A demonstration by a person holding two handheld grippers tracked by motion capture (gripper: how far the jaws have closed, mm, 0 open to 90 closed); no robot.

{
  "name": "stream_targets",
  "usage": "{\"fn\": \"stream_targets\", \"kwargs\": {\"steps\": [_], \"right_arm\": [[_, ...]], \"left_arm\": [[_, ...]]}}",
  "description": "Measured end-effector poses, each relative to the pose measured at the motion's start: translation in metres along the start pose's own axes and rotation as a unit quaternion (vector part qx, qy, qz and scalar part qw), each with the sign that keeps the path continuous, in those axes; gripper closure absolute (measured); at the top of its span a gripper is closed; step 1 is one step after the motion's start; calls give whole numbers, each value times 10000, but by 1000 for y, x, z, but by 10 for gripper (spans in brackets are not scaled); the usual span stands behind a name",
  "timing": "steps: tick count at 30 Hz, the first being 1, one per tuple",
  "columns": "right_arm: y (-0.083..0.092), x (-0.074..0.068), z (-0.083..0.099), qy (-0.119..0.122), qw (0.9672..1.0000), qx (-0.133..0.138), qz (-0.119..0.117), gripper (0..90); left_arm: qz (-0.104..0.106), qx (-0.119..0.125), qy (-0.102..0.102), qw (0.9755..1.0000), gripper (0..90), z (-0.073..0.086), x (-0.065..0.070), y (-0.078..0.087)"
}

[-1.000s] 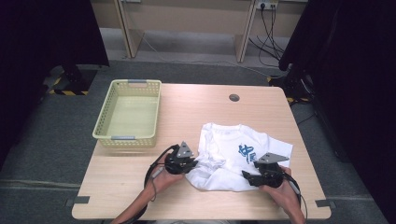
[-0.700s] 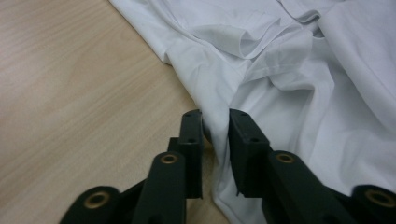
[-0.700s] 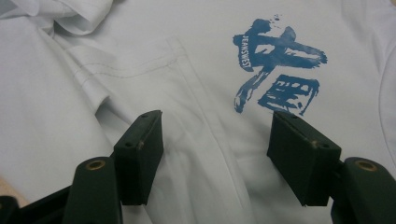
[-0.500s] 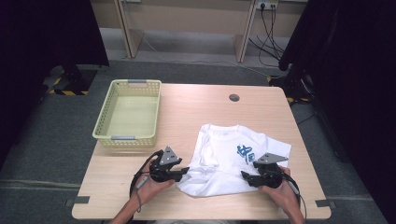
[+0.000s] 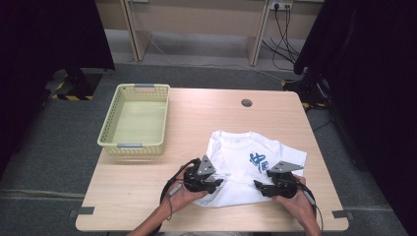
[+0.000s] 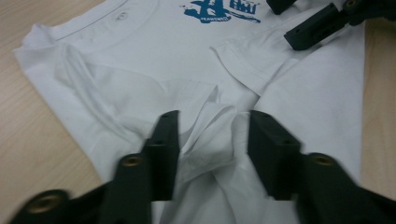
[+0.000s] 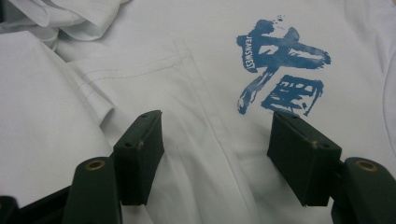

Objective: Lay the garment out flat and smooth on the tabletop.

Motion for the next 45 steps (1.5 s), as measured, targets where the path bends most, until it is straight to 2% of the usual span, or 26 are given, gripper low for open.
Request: {"fn": "stream_targets", "kwargs": {"steps": [2,3,6,10,14,15,18,21,25,28,32,35,37,39,40,41,45], "right_arm": [[0,0,0,-11,10000,5,4,357],[0,0,0,-10,10000,6,4,357],[0,0,0,5,10000,11,-5,357],[0,0,0,3,10000,8,-6,357],[0,0,0,-2,10000,10,-1,357],[0,0,0,-1,10000,8,-2,357],[0,0,0,2,10000,10,-4,357],[0,0,0,4,10000,2,-7,357],[0,0,0,6,10000,-1,-10,357],[0,0,0,4,10000,3,-7,357],[0,0,0,5,10000,13,-6,357],[0,0,0,-1,10000,7,-12,357],[0,0,0,6,10000,6,-12,357],[0,0,0,7,10000,8,-22,357],[0,1,1,16,10000,5,-34,357],[1,1,1,15,10000,-4,-43,357],[2,4,2,52,10000,-27,-54,358]], "left_arm": [[-129,-38,-8,9999,786,1,-5,-3],[-171,-45,13,9998,830,2,-9,-2],[-294,19,116,9995,865,9,-18,10],[-622,184,323,9974,870,25,-37,39],[-983,306,677,9924,865,47,-61,67],[-1114,326,803,9900,859,56,-68,76],[-1418,248,927,9852,841,75,-81,90],[-1421,373,1149,9825,795,83,-86,96],[-1266,504,1212,9832,679,75,-83,92],[-1208,494,1221,9839,566,64,-81,83],[-1256,445,1325,9822,418,54,-84,67],[-1223,435,1406,9815,378,49,-88,56],[-1172,385,1420,9821,359,46,-89,49],[-1266,186,1308,9831,358,46,-88,41],[-1409,20,1195,9828,356,47,-88,38],[-1509,-25,1087,9825,350,48,-86,36],[-1506,-79,1052,9830,340,52,-77,42]]}}
Point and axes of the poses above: each handheld gripper's, and its own axes: y roughly backward along the jaws, z roughly out of its underside, x roughly to its right, the point moved 2 cm from there along -y, roughly forward along the jaws, and after that the axes turned 6 degrees about z, right-handed, at the moved point
